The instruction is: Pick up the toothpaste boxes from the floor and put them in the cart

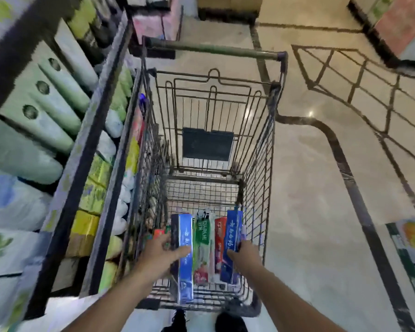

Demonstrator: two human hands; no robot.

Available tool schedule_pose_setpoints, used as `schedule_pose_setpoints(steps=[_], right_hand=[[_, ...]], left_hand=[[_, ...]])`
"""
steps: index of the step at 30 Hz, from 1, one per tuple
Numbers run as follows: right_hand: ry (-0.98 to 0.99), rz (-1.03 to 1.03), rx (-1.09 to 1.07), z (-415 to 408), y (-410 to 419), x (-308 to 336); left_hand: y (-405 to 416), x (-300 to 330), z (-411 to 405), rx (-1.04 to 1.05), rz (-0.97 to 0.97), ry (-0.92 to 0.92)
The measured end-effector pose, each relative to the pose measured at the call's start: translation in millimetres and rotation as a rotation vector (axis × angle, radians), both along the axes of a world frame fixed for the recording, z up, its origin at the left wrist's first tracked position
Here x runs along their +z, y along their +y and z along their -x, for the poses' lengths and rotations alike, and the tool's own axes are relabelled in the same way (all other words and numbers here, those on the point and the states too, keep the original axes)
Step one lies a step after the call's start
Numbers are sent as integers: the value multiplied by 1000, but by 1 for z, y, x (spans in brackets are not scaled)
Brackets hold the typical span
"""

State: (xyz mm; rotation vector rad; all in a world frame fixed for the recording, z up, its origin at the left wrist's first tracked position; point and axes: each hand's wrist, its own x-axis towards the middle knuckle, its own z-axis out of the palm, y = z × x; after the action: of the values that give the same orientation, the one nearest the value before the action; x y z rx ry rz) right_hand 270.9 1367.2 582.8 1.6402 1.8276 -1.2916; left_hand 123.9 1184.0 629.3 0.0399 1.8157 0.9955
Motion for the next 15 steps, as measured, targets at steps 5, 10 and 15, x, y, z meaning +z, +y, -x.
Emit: schedule_pose_setpoints(steps=[5,10,15], right_hand=[[-99,25,198,15,19,-50],[-87,27,269,28,23,-75],[-103,12,308,32,21,-95]], left_hand=[[16,-22,-12,117,65,-64],[18,-55,-13,151,163,-52],[20,-77,-11,188,176,-81]])
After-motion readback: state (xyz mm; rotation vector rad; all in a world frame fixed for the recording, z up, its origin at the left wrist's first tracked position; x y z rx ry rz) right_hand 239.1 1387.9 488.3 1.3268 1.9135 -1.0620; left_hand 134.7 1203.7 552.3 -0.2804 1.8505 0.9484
